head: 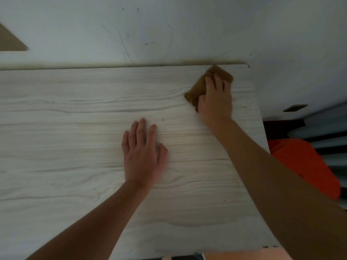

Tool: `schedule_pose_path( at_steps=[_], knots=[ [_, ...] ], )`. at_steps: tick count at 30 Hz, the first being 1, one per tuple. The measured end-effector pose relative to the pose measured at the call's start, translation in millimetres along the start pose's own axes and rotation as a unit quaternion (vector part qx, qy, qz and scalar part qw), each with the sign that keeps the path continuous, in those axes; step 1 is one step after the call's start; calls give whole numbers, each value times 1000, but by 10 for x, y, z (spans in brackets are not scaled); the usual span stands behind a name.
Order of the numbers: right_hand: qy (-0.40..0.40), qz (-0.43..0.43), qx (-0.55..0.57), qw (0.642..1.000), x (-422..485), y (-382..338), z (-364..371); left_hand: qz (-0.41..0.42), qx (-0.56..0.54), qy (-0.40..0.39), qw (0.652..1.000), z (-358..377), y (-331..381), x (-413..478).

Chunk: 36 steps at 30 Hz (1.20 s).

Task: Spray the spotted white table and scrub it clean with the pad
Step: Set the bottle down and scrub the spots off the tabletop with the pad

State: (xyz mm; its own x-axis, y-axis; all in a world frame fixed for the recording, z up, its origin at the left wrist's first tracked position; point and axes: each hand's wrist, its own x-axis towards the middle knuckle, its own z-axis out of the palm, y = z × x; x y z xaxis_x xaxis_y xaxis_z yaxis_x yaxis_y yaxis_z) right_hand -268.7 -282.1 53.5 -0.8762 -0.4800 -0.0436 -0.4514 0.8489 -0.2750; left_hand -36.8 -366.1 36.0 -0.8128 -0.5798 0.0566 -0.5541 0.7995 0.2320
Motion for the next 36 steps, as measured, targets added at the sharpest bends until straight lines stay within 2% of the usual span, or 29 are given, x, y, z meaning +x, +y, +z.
schedule_pose_path(
  at_steps=[2,6,9,11,13,15,17,20,25,27,29,32,34,36],
  knots=[
    [-4,33,2,999,3,-323,59,-1,-13,4,1000,-3,-4,-2],
    [-7,-68,12,998,-279,-584,162,-23,-79,27,996,-29,-13,12],
    [-28,-117,19,993,-540,-447,145,-34,-158,44,986,-70,-53,-2],
    [-37,-136,10,990,-747,-325,116,-13,-199,33,979,-123,-136,-7],
    [-41,-144,-5,989,-975,-219,78,39,-183,18,982,-184,-333,-25],
    [-48,-145,-20,988,-1153,-134,26,92,-106,13,990,-264,-653,-59],
    [-53,-145,-34,987,-1170,-101,-21,102,-35,19,994,-338,-1068,-76],
    [-29,-111,-38,993,-942,-168,-1,65,7,27,997,-398,-1502,-105],
    [14,34,-10,999,-349,-692,240,57,-4,28,998,-379,-1535,-95],
    [22,43,-12,999,-313,-999,344,58,-7,28,998,-386,-1538,-104],
    [17,-6,-3,1000,-471,-1278,444,56,-8,24,998,-385,-1555,-114],
    [-11,-125,27,992,-1076,-1446,518,57,-7,18,998,-398,-1566,-108],
    [-41,-191,21,980,-1553,-1310,484,55,-8,17,998,-408,-1560,-105],
    [-71,-219,2,973,-1908,-986,384,55,-10,18,998,-405,-1557,-98]
  ],
)
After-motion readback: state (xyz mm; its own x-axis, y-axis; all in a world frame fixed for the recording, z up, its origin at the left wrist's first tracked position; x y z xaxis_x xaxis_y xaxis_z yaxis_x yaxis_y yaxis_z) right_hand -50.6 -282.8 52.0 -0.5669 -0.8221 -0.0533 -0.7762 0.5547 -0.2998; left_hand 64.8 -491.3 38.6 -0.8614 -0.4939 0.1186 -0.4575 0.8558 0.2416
